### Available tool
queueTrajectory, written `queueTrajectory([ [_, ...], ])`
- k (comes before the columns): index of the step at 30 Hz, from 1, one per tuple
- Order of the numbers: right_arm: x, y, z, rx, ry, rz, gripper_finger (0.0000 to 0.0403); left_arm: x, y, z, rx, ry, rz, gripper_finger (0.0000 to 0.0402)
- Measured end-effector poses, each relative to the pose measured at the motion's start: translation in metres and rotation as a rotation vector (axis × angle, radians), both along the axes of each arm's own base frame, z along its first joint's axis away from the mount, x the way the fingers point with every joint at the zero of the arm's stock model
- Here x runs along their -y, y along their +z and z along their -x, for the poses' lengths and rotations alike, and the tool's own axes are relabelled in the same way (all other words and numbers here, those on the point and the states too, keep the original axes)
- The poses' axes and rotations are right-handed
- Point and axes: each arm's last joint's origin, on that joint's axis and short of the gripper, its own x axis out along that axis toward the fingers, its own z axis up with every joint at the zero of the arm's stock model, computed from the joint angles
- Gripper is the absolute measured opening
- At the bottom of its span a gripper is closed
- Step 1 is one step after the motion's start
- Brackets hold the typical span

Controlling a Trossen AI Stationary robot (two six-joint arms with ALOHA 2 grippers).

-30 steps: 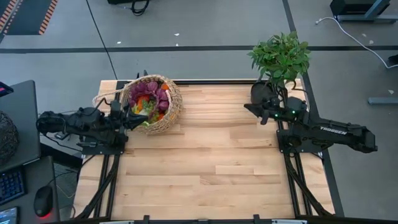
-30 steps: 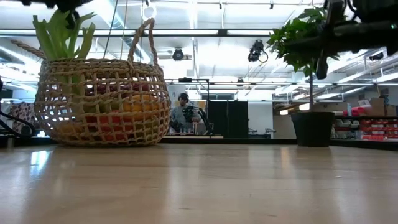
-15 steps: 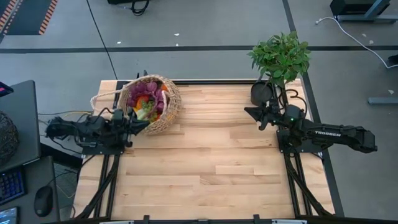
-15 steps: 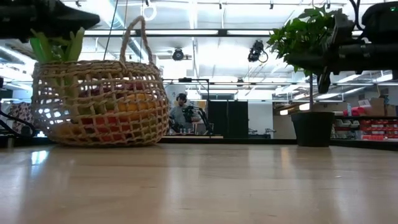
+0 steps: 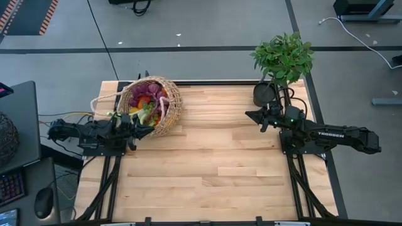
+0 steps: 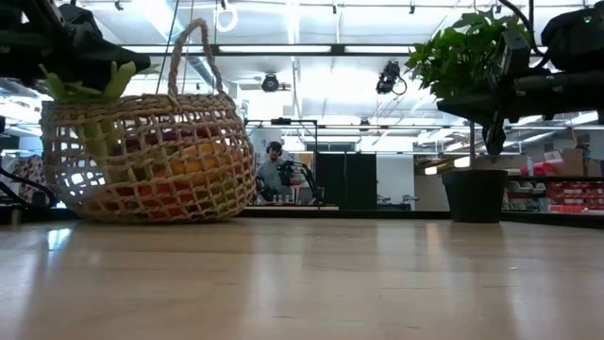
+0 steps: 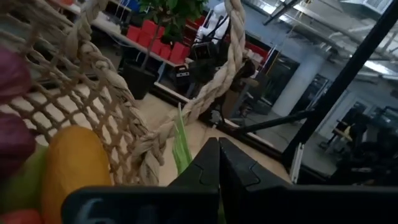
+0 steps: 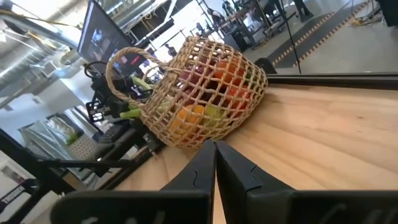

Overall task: Build produce basket
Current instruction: Return to Home Position

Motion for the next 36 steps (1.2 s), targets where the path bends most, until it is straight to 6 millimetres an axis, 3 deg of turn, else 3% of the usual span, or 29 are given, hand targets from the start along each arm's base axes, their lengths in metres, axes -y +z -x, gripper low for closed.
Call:
queueTrajectory([
  [3,-0.0001,0.0000,0.0000,-0.001,0.005,0.002,0.0019,0.0002,0.0003,0.0000,0.003,-0.005,-0.004,0.0000],
  [8,-0.0001,0.0000,0.0000,-0.018,0.001,0.054,0.0015,0.0002,-0.0017,-0.0002,-0.061,0.002,-0.255,0.0015],
  [12,0.0000,0.0000,0.0000,-0.015,0.000,0.048,0.0015,0.0002,-0.0011,-0.0002,-0.063,0.007,-0.317,0.0036],
  [36,0.0000,0.0002,0.0000,-0.015,-0.002,0.049,0.0018,0.0001,-0.0008,-0.0003,-0.062,0.009,-0.321,0.0038],
])
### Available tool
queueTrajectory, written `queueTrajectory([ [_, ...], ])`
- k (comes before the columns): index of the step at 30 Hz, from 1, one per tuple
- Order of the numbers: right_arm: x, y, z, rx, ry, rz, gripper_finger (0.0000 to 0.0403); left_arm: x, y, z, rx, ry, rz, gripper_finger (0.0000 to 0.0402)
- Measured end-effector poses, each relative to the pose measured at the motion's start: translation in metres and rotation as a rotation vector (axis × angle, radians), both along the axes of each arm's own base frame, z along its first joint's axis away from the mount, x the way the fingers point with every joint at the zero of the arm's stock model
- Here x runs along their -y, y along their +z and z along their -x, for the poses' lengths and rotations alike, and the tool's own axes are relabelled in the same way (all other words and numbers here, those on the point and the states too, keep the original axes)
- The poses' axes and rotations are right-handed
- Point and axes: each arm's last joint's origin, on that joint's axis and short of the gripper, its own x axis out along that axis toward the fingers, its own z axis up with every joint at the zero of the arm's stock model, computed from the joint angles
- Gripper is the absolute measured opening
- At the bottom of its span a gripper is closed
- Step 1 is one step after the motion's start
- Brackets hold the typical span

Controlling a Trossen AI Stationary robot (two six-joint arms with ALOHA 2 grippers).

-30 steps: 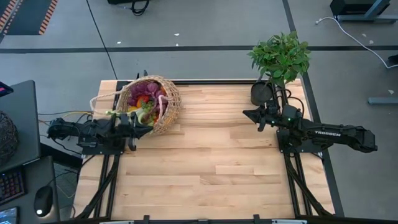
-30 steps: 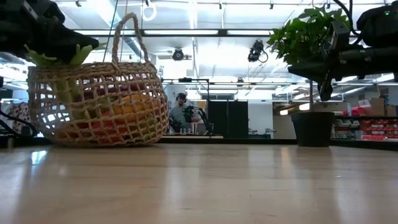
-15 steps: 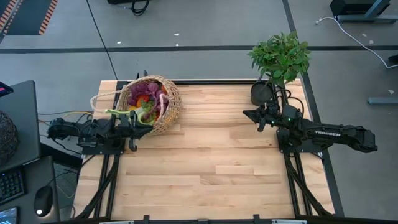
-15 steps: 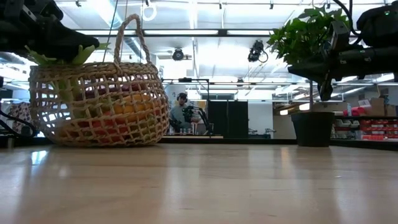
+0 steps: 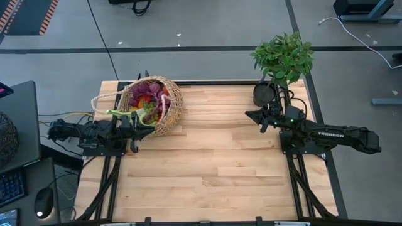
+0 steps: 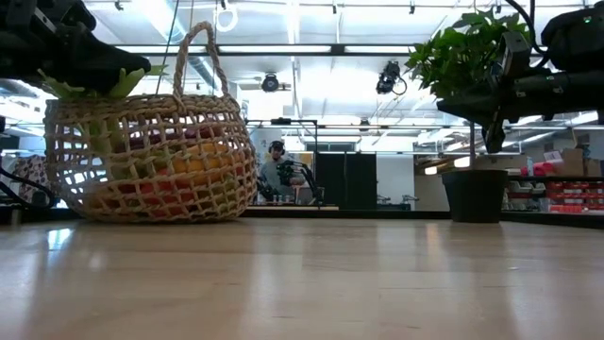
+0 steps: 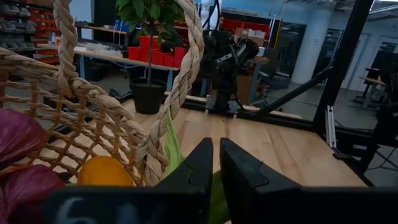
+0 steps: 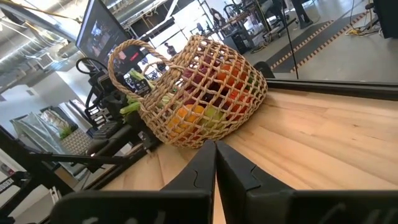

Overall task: Build produce basket
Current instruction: Return to Home Position

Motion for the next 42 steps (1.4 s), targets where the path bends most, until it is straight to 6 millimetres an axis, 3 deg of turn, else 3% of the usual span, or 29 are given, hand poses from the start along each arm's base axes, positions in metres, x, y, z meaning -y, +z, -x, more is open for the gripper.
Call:
queueTrajectory([
  [42,0.0000,0.0000,0.0000,0.000,0.000,0.000,0.0018,-0.0002,0.0000,0.0000,0.000,0.002,0.000,0.0025],
])
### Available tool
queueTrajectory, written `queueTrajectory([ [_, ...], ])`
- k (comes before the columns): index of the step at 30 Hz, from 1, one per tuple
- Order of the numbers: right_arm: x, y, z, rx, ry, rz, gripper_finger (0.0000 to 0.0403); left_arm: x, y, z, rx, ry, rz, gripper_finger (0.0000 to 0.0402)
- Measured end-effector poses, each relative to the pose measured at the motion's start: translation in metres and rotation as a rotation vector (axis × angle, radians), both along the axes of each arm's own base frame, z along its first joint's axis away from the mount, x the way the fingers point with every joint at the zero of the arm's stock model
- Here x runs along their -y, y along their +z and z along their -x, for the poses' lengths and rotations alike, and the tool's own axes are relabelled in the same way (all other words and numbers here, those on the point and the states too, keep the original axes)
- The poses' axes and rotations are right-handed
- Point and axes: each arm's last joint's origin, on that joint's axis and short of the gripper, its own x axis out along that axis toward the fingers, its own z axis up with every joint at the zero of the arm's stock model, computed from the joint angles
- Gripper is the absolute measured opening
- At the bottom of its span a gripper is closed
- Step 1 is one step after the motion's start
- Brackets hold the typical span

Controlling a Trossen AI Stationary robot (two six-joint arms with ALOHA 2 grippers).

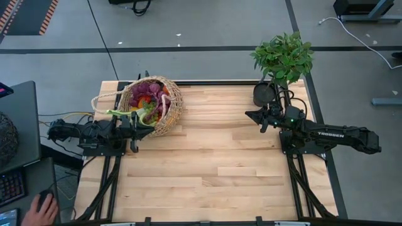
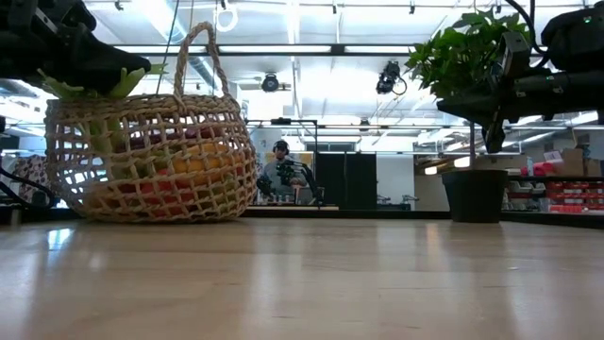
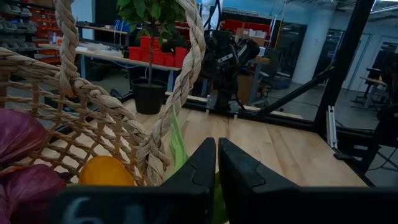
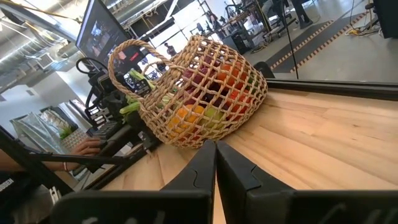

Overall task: Build produce basket
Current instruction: Return to Home Position

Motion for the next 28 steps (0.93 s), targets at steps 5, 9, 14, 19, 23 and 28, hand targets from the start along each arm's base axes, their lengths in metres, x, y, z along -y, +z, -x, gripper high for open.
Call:
queueTrajectory([
  [5,0.0000,0.0000,0.0000,0.000,0.000,0.000,0.0018,-0.0007,0.0001,0.0000,0.001,0.008,0.000,0.0028],
  [9,0.0000,0.0000,0.0000,0.000,0.000,0.000,0.0018,-0.0008,0.0002,0.0001,0.002,0.008,0.000,0.0035],
  [14,0.0000,0.0000,0.0000,0.000,0.000,0.000,0.0018,-0.0008,0.0002,0.0001,0.003,0.008,0.000,0.0031],
  [19,0.0000,0.0000,0.0000,0.000,0.000,0.000,0.0018,-0.0008,0.0002,0.0001,0.002,0.008,0.000,0.0024],
  [23,0.0000,0.0000,0.0000,0.000,0.000,0.000,0.0018,-0.0008,0.0002,0.0001,0.002,0.008,0.000,0.0029],
  [28,0.0000,0.0000,0.0000,0.000,0.000,0.000,0.0018,-0.0008,0.0002,0.0001,0.002,0.008,0.000,0.0035],
])
